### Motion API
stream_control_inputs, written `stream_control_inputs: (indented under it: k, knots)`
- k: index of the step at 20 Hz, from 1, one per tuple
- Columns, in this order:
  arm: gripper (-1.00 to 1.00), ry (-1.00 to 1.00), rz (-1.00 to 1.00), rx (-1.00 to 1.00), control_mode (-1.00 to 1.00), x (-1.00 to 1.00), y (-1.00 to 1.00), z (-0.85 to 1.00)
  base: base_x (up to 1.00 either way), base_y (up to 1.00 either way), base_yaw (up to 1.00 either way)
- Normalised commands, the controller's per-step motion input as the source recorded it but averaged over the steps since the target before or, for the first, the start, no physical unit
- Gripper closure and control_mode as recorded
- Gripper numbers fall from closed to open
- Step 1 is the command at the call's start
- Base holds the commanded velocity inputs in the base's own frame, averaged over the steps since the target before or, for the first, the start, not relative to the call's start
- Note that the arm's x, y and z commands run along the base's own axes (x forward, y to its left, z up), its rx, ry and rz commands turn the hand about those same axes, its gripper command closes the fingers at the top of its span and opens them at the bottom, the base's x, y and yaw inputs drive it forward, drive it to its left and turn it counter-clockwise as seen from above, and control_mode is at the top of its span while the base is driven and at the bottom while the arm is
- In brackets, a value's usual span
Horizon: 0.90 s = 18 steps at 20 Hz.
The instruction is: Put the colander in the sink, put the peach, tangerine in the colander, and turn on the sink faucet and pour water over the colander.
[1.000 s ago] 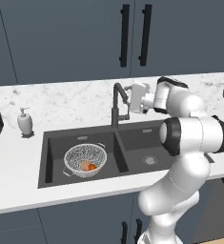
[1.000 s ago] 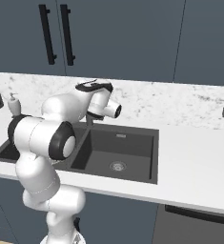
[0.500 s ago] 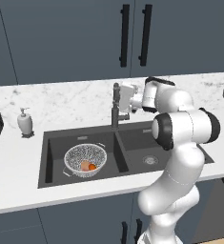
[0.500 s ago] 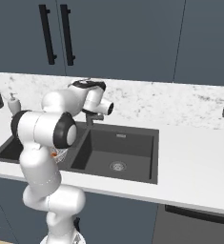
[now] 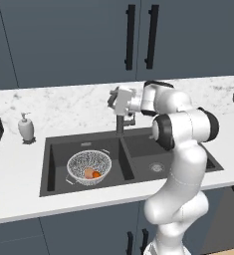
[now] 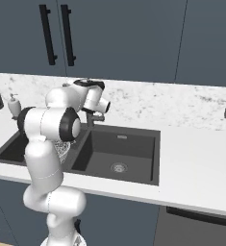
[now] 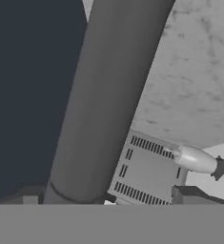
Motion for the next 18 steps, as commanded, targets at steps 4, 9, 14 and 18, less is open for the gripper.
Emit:
stream_control_inputs:
  k: [4,9,14,18]
  knots:
    - [-1.00,0.00,-0.08,-0.07,-1.00,0.81,0.57,-0.11,0.00,0.00,0.00]
    - [-1.00,-0.06,-0.14,-0.09,-1.00,0.72,0.60,-0.08,0.00,0.00,0.00]
    - [-1.00,-0.12,-0.21,-0.05,-1.00,0.47,0.37,-0.02,0.00,0.00,0.00]
    - [-1.00,-0.10,-0.23,0.00,-1.00,0.07,-0.06,0.00,0.00,0.00,0.00]
